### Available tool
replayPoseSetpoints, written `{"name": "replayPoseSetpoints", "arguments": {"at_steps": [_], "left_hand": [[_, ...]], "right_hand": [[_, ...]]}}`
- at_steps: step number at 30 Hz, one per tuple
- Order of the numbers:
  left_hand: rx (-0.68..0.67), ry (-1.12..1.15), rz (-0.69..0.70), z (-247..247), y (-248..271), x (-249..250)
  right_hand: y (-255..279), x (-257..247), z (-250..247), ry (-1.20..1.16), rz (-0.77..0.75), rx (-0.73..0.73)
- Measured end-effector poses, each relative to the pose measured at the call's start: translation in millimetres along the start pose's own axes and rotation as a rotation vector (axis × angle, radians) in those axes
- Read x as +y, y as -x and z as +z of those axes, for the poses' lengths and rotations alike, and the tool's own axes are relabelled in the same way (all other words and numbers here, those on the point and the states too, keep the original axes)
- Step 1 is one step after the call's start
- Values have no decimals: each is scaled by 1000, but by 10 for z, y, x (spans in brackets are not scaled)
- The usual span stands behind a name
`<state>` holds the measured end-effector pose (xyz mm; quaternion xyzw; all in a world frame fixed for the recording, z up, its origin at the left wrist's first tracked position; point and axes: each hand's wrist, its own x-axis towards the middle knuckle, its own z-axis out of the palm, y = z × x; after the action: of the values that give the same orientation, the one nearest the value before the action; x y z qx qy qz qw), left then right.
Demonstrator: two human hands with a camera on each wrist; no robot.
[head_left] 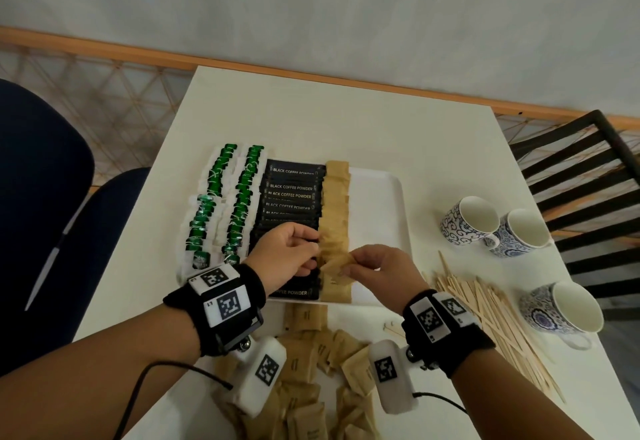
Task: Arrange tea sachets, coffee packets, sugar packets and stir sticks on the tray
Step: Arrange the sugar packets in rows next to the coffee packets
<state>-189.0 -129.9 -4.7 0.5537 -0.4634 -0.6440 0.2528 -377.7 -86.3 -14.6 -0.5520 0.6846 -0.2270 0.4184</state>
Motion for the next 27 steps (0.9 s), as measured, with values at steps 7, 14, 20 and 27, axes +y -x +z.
{"name": "replayPoseSetpoints", "arguments": {"at_steps": [7, 14, 20, 27], "left_hand": [[17, 29, -76, -72, -44, -49], [25, 29, -89, -63, -97, -16], [1, 36, -113, -25, -100, -12], [12, 2, -95, -2, -81, -33]], "right_hand": [[23, 234, 147, 19, 99, -32], [-127, 199, 167, 117, 37, 39], [-62, 277, 154, 150, 12, -8], [-26, 276, 161, 159, -54, 101]]}}
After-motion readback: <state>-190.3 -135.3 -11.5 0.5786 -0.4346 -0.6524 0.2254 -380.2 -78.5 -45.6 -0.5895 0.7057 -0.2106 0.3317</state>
